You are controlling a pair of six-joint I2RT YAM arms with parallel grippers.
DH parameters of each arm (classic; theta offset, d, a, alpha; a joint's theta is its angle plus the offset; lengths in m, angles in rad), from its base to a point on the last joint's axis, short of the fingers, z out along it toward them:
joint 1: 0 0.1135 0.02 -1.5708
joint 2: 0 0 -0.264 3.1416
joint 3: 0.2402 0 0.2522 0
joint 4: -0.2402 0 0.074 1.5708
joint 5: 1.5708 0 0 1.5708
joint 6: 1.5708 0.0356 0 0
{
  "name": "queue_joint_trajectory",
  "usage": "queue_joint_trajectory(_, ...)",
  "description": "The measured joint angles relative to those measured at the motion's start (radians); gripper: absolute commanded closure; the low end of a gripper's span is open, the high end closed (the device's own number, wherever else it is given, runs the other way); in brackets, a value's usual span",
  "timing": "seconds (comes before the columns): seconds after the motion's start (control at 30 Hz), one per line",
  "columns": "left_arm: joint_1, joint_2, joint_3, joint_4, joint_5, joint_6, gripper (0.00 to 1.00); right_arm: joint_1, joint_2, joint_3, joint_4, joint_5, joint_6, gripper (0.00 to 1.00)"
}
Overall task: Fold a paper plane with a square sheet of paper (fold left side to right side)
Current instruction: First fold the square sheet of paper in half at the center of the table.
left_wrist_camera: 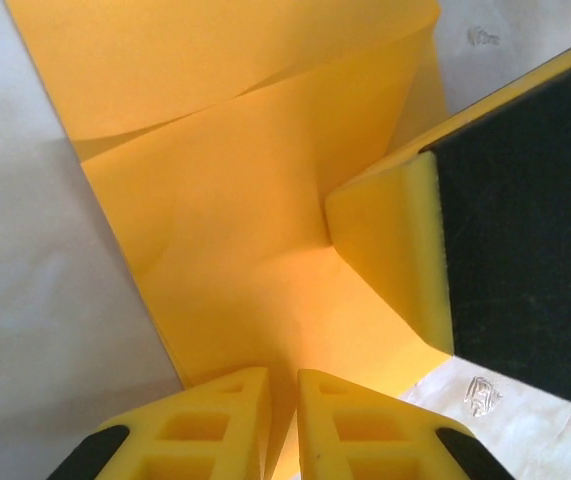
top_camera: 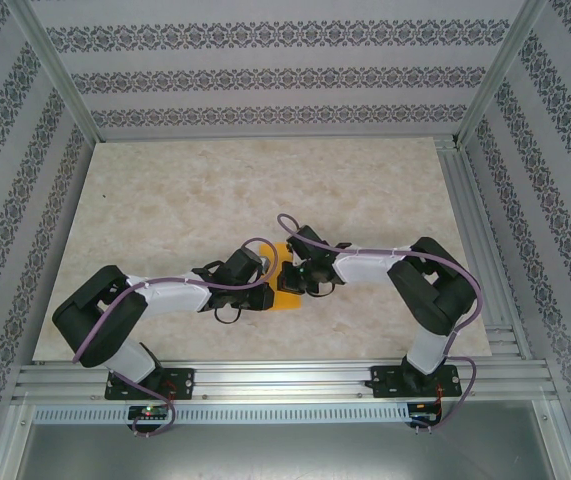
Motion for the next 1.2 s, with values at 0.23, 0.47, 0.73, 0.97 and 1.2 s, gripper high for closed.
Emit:
queue_joint_trajectory(0.23, -0.005, 0.005, 0.0, 0.017, -0.004, 0.0, 0.82, -0.047, 0.0, 0.003, -0.014, -0.011, -0.046, 0.95)
queue_joint_trajectory(0.47, -0.006, 0.006, 0.0, 0.018, -0.007, 0.0, 0.82, -0.131, 0.002, 0.018, -0.043, -0.007, -0.094, 0.95)
queue_joint_trajectory(0.73, -0.006, 0.006, 0.0, 0.018, -0.008, 0.0, 0.82, -0.201, 0.008, 0.035, -0.074, -0.008, -0.141, 0.95)
queue_joint_trajectory(0.97, -0.006, 0.006, 0.0, 0.018, -0.008, 0.0, 0.82, -0.236, -0.028, 0.029, -0.101, 0.019, -0.162, 0.92)
queue_joint_trajectory(1.2, -0.006, 0.006, 0.0, 0.018, -0.008, 0.0, 0.82, -0.172, -0.135, -0.018, -0.047, -0.016, -0.108, 0.9)
